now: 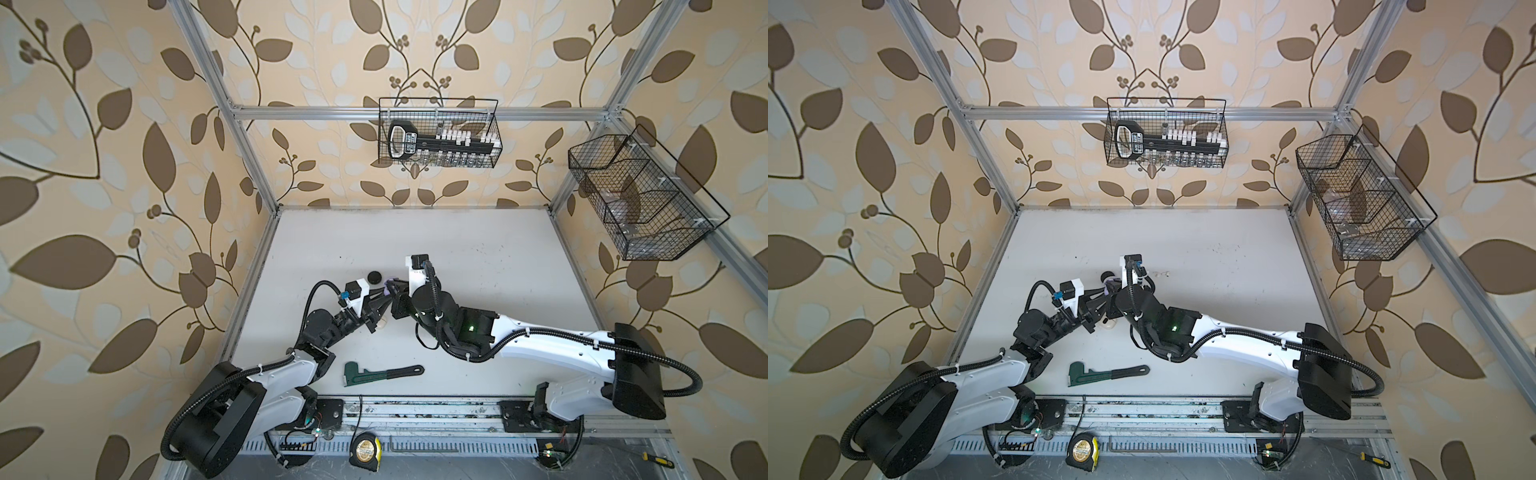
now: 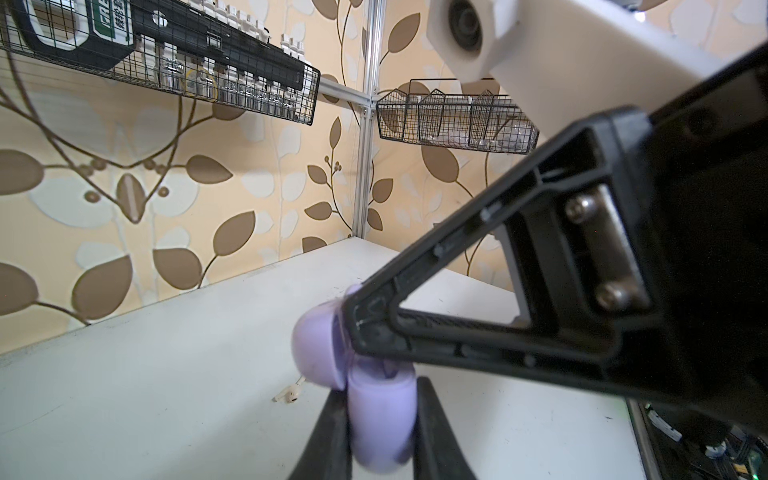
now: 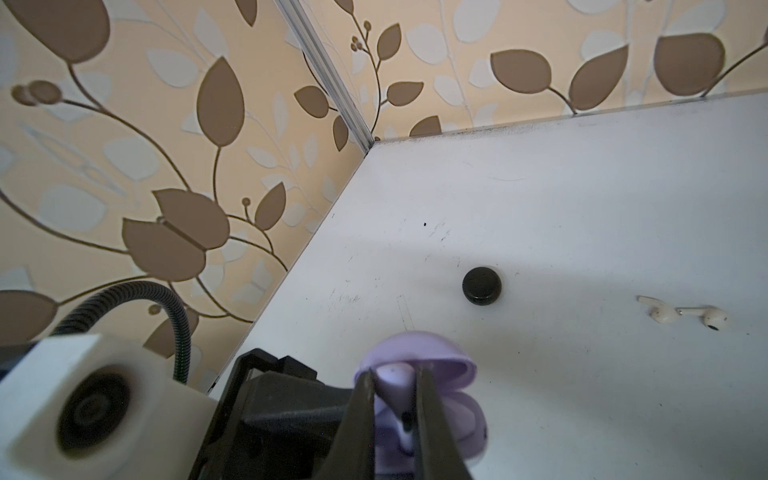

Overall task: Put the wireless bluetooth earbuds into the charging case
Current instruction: 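Lower the lilac earbud into the empty slot of the lilac case, then open the right gripper and lift it off the case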

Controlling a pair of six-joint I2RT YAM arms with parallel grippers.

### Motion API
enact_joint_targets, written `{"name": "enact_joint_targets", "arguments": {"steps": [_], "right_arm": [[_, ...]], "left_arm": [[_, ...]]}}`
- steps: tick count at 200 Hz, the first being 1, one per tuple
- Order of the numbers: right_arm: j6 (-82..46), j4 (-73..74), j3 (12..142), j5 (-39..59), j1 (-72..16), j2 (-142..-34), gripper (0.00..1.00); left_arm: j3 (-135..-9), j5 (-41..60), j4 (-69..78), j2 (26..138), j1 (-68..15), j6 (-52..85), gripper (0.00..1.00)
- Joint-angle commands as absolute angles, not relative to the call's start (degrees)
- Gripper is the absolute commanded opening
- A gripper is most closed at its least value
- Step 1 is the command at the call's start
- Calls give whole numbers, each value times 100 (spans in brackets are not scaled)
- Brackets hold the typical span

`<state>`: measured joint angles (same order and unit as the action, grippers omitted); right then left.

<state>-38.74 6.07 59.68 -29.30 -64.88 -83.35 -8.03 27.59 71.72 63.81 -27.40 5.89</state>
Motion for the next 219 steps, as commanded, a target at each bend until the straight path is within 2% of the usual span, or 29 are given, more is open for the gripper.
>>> {"name": "enact_joint_targets", "arguments": {"steps": [1,113,181,219], "right_arm": [[-3939,386,5973,-2656,-6540,-8508,12],[-3921,286,5847,-2830,-6567,-8136,30],[-3575,-191,6016,-3100,-6576,-7348,41],[-3237,-762,6498,-2907,-6515,-7146,40]], "left_arm": [[-793,2931,7832,6205,-2755,527,0],[-826,3099,7979,6317,-2767,562,0],[-783,3122,8095,6374,-2767,545,0],[-826,3325,8095,6473,-2765,470,0]]}}
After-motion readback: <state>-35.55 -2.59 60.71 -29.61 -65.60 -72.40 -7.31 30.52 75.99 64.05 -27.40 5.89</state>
